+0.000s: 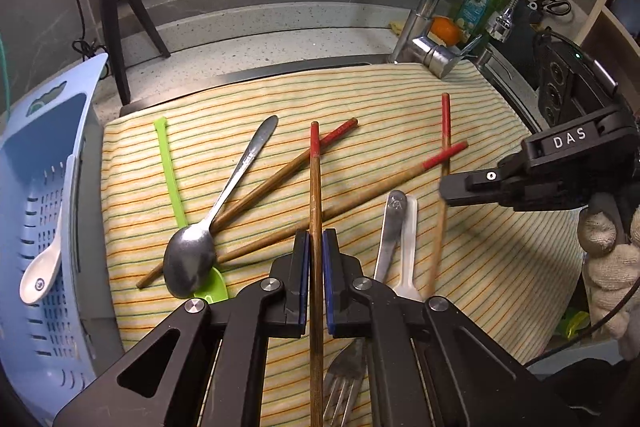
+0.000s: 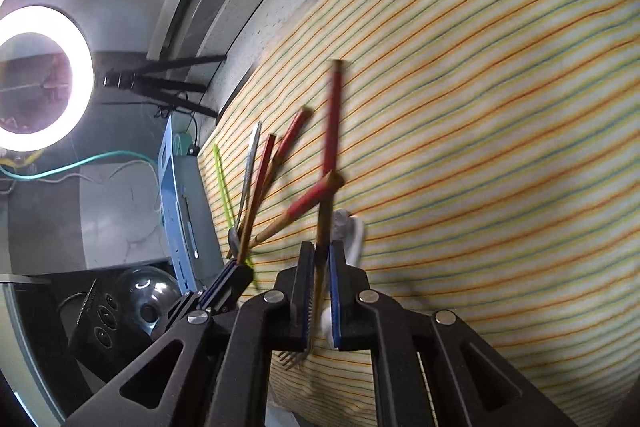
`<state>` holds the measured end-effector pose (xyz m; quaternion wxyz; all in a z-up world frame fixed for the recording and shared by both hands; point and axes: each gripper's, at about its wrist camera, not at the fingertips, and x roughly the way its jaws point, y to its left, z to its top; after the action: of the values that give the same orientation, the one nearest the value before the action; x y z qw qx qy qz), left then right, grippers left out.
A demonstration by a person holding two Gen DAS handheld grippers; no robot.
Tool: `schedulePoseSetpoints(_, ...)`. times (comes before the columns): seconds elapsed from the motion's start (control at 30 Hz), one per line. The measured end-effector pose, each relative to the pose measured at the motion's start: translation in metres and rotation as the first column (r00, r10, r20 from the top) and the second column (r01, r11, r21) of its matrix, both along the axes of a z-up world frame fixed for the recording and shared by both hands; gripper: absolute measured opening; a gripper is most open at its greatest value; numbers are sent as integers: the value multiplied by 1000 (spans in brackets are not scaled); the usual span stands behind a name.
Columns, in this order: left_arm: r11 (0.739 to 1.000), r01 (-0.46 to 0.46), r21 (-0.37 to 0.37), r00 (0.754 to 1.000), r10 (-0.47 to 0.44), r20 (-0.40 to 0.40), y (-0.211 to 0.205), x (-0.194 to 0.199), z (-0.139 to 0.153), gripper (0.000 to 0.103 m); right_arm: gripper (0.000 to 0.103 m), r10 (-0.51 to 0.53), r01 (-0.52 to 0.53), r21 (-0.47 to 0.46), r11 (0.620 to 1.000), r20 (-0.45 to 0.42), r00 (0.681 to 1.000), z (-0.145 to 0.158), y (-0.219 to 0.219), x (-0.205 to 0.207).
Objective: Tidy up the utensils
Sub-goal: 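Lift the chopstick with the left gripper toward the basket while the right gripper carries its chopstick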
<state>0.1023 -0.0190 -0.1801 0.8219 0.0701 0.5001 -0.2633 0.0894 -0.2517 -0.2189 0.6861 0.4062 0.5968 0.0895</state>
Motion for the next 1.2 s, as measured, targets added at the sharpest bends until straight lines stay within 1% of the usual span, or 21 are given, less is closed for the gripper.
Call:
schedulePoseSetpoints(0.23,1000,-7,-28,1000,8,24,0,-10,9,5,6,-33,34,-12,999,23,999,15,-24,-15)
schedulePoseSetpoints(0.33,999,-14,-39,1000,15,22,4,-13,11,5,6,-53,57,-81,995,44,998,21,-39,-19)
schedulePoseSetpoints(0.43,998,-29,-58,999,31,31,11,-18,19,5,6,-89,91,-45,995,45,995,26,-54,-24)
schedulePoseSetpoints(0.5,997,-39,-69,998,43,46,15,-20,27,5,6,-84,87,-51,995,67,994,36,-56,-23)
schedulePoseSetpoints(0.57,995,-57,-80,996,62,63,23,-22,35,5,6,-66,69,-37,997,90,994,47,-49,-20)
schedulePoseSetpoints(0.73,990,-109,-90,988,118,99,48,-25,51,5,6,22,-19,-19,1000,158,987,74,-11,-3)
schedulePoseSetpoints(0.9,975,-199,-94,970,210,126,89,-22,63,5,6,145,-142,-31,989,217,965,97,46,22)
schedulePoseSetpoints(1.03,957,-274,-98,947,286,143,122,-19,67,5,6,243,-232,-72,970,255,936,112,94,37)
schedulePoseSetpoints(1.2,928,-360,-102,916,372,151,162,-12,67,5,6,367,-334,-156,929,295,882,124,159,57)
